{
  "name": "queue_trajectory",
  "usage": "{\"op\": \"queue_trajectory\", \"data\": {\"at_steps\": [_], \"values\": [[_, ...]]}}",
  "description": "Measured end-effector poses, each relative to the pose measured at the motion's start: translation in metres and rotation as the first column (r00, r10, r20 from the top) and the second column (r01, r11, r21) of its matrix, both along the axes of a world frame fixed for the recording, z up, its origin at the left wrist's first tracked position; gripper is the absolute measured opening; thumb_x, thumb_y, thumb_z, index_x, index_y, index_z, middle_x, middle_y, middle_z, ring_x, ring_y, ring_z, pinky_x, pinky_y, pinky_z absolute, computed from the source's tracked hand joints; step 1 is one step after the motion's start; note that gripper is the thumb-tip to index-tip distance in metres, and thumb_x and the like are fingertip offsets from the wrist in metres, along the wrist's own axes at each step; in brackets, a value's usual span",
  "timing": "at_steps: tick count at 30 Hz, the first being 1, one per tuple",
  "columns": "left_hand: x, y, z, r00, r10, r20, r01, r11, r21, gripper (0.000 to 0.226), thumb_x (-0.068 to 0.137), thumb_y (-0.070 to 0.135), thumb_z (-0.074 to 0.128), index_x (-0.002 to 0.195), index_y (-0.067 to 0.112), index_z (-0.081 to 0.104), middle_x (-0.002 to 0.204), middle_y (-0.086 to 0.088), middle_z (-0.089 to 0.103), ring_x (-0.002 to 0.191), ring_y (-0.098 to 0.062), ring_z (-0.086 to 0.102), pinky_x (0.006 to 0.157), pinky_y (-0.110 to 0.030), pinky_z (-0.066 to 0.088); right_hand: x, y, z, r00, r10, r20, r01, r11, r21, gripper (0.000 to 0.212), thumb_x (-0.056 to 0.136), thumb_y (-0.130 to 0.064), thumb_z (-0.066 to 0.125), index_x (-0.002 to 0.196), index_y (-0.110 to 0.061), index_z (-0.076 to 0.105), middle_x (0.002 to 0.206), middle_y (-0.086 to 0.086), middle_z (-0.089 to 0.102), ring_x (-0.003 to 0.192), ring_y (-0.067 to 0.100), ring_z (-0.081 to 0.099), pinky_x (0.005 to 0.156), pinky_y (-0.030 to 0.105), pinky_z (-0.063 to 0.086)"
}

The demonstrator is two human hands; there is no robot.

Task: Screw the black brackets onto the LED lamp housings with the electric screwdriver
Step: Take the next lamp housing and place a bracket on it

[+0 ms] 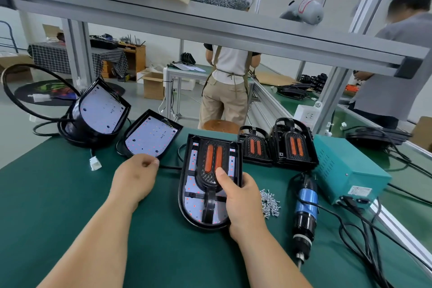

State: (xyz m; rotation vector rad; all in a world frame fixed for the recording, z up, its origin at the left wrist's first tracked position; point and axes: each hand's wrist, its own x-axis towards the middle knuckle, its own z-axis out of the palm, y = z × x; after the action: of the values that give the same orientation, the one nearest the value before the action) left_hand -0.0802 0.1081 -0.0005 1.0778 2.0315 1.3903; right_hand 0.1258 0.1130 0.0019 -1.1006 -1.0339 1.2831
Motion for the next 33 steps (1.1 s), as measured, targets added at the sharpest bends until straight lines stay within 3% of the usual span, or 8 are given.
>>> {"op": "queue_trajectory", "data": {"at_steps": [2, 6, 9, 14, 20, 25, 30, 33], "values": [[0.016, 0.002, 0.006, 0.971, -0.026, 0.239, -0.009, 0.990, 0.141, 0.025, 0.101, 0.029, 0.051, 0.101, 0.011, 0.068, 0.089, -0.004, 0.071, 0.083, -0.021, 0.068, 0.074, -0.035, 0.056, -0.002, 0.000, -0.001, 0.999, -0.014, 0.033, 0.014, 1.000, 0.019, 0.025, 0.084, -0.025, 0.079, 0.099, -0.009, 0.067, 0.091, 0.005, 0.076, 0.075, 0.018, 0.070, 0.075, 0.035, 0.057], [0.057, -0.003, 0.020, 0.663, -0.334, 0.670, 0.295, 0.939, 0.176, 0.051, 0.102, 0.049, 0.044, 0.096, 0.010, 0.077, 0.094, -0.009, 0.078, 0.085, -0.024, 0.075, 0.081, -0.038, 0.055, -0.003, 0.002, -0.001, 0.998, -0.049, 0.030, 0.048, 0.999, 0.021, 0.026, 0.084, -0.026, 0.078, 0.101, -0.010, 0.066, 0.092, 0.006, 0.076, 0.069, 0.012, 0.068, 0.067, 0.026, 0.052], [0.070, -0.008, 0.015, 0.574, -0.433, 0.694, 0.426, 0.883, 0.198, 0.033, 0.091, 0.035, 0.066, 0.111, 0.010, 0.074, 0.106, -0.017, 0.075, 0.097, -0.035, 0.073, 0.089, -0.050, 0.056, -0.003, 0.003, -0.001, 0.999, -0.042, 0.027, 0.041, 0.998, 0.040, 0.026, 0.085, -0.024, 0.077, 0.103, -0.010, 0.065, 0.094, 0.006, 0.076, 0.071, 0.011, 0.069, 0.067, 0.025, 0.053], [0.068, -0.006, 0.014, 0.585, -0.464, 0.665, 0.409, 0.877, 0.251, 0.009, 0.088, 0.008, 0.069, 0.093, 0.006, 0.076, 0.097, -0.022, 0.075, 0.082, -0.035, 0.075, 0.066, -0.043, 0.061, -0.004, 0.005, -0.001, 0.999, -0.022, 0.038, 0.021, 0.999, 0.048, 0.024, 0.086, -0.024, 0.076, 0.102, -0.012, 0.062, 0.092, 0.002, 0.074, 0.071, 0.008, 0.069, 0.065, 0.023, 0.052], [0.068, -0.009, 0.017, 0.594, -0.433, 0.678, 0.377, 0.894, 0.241, 0.017, 0.088, 0.008, 0.069, 0.104, 0.003, 0.070, 0.097, -0.022, 0.075, 0.082, -0.036, 0.075, 0.065, -0.043, 0.061, -0.005, 0.003, 0.002, 0.999, -0.004, 0.049, 0.002, 0.999, 0.034, 0.024, 0.086, -0.025, 0.077, 0.101, -0.015, 0.062, 0.092, 0.001, 0.075, 0.076, 0.013, 0.070, 0.072, 0.029, 0.056], [0.069, -0.011, 0.016, 0.576, -0.396, 0.715, 0.331, 0.913, 0.239, 0.024, 0.088, 0.007, 0.068, 0.110, -0.003, 0.067, 0.096, -0.024, 0.074, 0.077, -0.035, 0.074, 0.064, -0.044, 0.061, 0.002, -0.002, 0.006, 0.982, 0.166, 0.088, -0.168, 0.986, 0.011, 0.046, 0.076, -0.022, 0.086, 0.113, -0.014, 0.059, 0.101, 0.001, 0.076, 0.092, 0.018, 0.074, 0.084, 0.035, 0.059], [0.056, -0.014, 0.021, 0.435, -0.408, 0.803, 0.429, 0.878, 0.213, 0.047, 0.081, 0.038, 0.067, 0.111, 0.003, 0.074, 0.111, -0.023, 0.072, 0.095, -0.036, 0.072, 0.082, -0.047, 0.059, 0.008, -0.005, 0.008, 0.961, 0.258, 0.102, -0.258, 0.966, -0.017, 0.057, 0.069, -0.010, 0.090, 0.113, -0.016, 0.055, 0.100, 0.000, 0.076, 0.091, 0.018, 0.074, 0.082, 0.034, 0.059], [0.046, -0.013, 0.020, 0.395, -0.391, 0.831, 0.425, 0.880, 0.212, 0.046, 0.079, 0.034, 0.067, 0.110, 0.001, 0.074, 0.109, -0.025, 0.072, 0.091, -0.037, 0.073, 0.077, -0.047, 0.060, 0.009, -0.007, 0.008, 0.935, 0.348, 0.067, -0.347, 0.937, -0.032, 0.068, 0.060, -0.011, 0.090, 0.117, -0.014, 0.053, 0.103, 0.002, 0.076, 0.095, 0.022, 0.073, 0.086, 0.040, 0.059]]}}
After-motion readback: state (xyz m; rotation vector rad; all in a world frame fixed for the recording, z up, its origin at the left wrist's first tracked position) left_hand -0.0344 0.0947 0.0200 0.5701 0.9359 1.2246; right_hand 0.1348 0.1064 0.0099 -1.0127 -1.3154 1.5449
